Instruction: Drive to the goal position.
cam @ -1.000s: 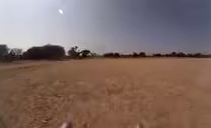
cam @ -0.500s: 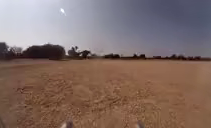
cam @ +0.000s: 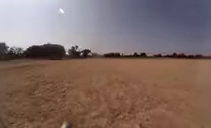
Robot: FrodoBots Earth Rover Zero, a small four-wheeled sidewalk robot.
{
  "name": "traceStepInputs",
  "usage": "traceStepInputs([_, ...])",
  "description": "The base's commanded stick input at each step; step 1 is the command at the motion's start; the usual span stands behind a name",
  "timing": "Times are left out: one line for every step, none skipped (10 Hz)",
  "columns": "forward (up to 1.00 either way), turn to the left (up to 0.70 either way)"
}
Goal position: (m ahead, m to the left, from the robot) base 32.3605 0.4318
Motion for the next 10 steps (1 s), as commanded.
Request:
traceStepInputs([0.70, 0.00])
traceStepInputs([0.70, 0.00])
traceStepInputs([0.70, 0.00])
traceStepInputs([0.70, 0.00])
traceStepInputs([0.70, 0.00])
traceStepInputs([0.70, 0.00])
traceStepInputs([0.70, 0.00])
traceStepInputs([0.70, 0.00])
traceStepInputs([0.70, 0.00])
traceStepInputs([0.70, 0.00])
